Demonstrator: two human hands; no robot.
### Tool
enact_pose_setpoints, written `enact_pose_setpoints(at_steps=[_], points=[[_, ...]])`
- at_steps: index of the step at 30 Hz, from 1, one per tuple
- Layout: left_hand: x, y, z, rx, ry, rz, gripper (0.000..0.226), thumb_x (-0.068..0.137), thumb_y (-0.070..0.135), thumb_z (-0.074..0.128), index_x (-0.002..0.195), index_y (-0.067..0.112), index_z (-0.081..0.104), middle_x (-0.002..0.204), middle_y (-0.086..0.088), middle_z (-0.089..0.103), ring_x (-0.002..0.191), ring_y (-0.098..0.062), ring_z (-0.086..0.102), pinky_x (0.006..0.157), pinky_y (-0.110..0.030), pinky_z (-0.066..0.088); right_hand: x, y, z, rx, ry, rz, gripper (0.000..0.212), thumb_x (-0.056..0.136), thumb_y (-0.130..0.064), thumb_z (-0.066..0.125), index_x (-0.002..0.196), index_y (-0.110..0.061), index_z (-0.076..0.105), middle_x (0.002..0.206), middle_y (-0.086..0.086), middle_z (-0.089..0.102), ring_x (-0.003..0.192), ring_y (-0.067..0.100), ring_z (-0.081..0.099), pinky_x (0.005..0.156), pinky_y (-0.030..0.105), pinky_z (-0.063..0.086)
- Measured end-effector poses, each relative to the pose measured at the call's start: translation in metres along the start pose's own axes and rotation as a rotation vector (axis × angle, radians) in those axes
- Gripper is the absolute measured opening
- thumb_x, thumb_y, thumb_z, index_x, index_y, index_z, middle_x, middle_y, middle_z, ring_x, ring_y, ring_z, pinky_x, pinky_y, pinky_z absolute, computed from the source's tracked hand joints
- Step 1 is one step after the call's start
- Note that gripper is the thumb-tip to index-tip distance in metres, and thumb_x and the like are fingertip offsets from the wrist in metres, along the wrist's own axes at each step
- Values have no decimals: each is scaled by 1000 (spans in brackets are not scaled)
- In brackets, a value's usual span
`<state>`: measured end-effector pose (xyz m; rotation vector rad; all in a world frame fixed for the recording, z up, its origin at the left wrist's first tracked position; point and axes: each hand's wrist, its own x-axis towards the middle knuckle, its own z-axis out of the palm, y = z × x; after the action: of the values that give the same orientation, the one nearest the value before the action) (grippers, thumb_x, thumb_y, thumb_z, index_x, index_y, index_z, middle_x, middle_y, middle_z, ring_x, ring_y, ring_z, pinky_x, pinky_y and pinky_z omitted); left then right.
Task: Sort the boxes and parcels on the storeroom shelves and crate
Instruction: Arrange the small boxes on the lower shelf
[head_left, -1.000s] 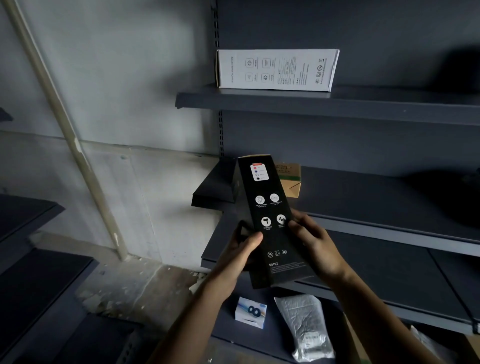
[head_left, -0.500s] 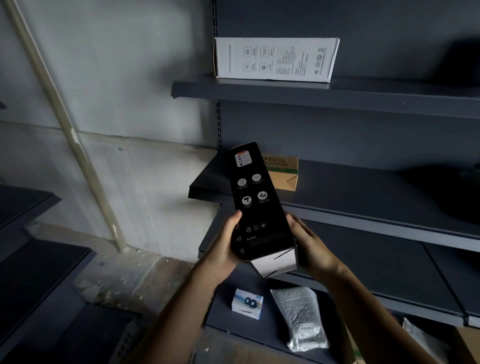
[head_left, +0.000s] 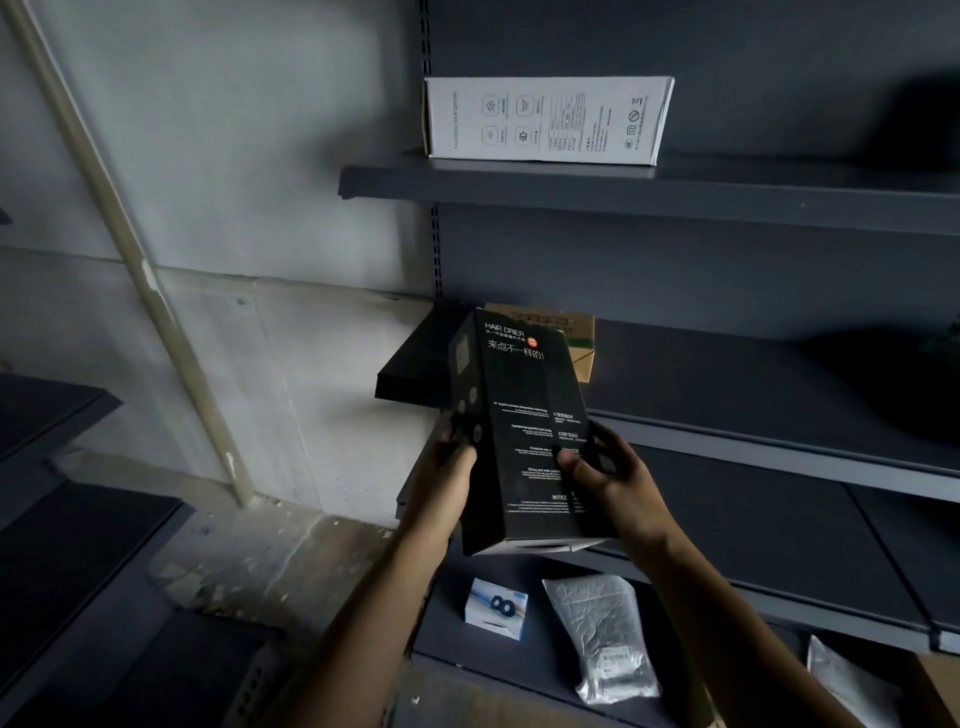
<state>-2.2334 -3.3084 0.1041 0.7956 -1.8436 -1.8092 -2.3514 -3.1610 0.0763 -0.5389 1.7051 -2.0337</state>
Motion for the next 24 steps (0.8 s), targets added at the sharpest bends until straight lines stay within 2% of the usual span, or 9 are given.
enact_pose_setpoints(at_steps=[1, 3, 5, 9, 12, 14, 17, 22, 24], points=[[0, 1, 0, 14, -8, -16, 38, 89, 40, 51, 127, 34, 55, 121, -5, 66, 108, -22, 62, 90, -36, 50, 0, 1, 1, -7, 1, -8, 53, 77, -19, 77, 127, -21, 59, 116, 5, 70, 102, 24, 70, 87, 37, 56], [1, 0, 0, 15, -74, -23, 63, 73, 61, 59, 130, 36, 53, 123, 2, 65, 111, -19, 62, 98, -42, 49, 0, 1, 1, -15, 9, -17, 52, 79, -18, 76, 127, -24, 58, 119, 3, 68, 101, 23, 70, 83, 36, 57], [2, -1, -1, 5, -124, 14, 56, 71, 55, 68, 123, 38, 57, 117, 7, 69, 108, -15, 65, 99, -43, 50, 0, 1, 0, -34, 19, -26, 50, 82, -15, 74, 127, -27, 57, 120, 0, 66, 101, 23, 70, 80, 35, 58], [8, -7, -3, -113, -170, -3, 34, 85, 16, 71, 113, 33, 61, 109, 4, 72, 106, -17, 67, 99, -42, 49, -2, -3, -1, -23, 11, -50, 42, 86, -8, 69, 123, -23, 55, 116, 0, 67, 104, 23, 68, 78, 32, 56], [8, -12, -2, -203, -195, -2, 44, 87, -1, 63, 119, 29, 58, 108, 3, 72, 107, -16, 66, 95, -34, 50, -3, -6, -4, 30, -35, -40, 35, 88, -8, 66, 116, -22, 51, 115, 3, 67, 104, 23, 67, 77, 33, 56], [9, -17, -3, -223, -213, 9, 57, 83, -2, 66, 131, 26, 51, 112, 1, 71, 107, -14, 66, 91, -29, 50, -2, -7, -5, 69, -67, -20, 30, 87, -10, 65, 108, -23, 48, 120, 9, 65, 104, 24, 67, 77, 34, 55], [12, -24, -6, -212, -236, 34, 69, 70, 8, 70, 133, 28, 49, 116, 0, 70, 108, -14, 65, 90, -29, 49, -1, -6, -8, 91, -111, -6, 31, 83, -16, 71, 97, -25, 45, 122, 15, 62, 101, 23, 65, 77, 34, 53], [14, -29, -8, -216, -206, 7, 50, 80, 11, 69, 125, 28, 57, 118, -2, 69, 112, -19, 63, 95, -36, 48, -1, -4, -11, 38, -160, -36, 36, 85, -17, 70, 105, -17, 40, 109, 9, 67, 97, 19, 65, 75, 27, 54], [16, -31, -7, -62, -130, 54, 44, 83, 21, 68, 125, 29, 58, 122, 1, 67, 113, -15, 62, 101, -39, 47, -2, -3, -9, 26, -122, -52, 37, 86, -14, 69, 109, -18, 41, 108, 8, 69, 96, 18, 66, 74, 24, 54]])
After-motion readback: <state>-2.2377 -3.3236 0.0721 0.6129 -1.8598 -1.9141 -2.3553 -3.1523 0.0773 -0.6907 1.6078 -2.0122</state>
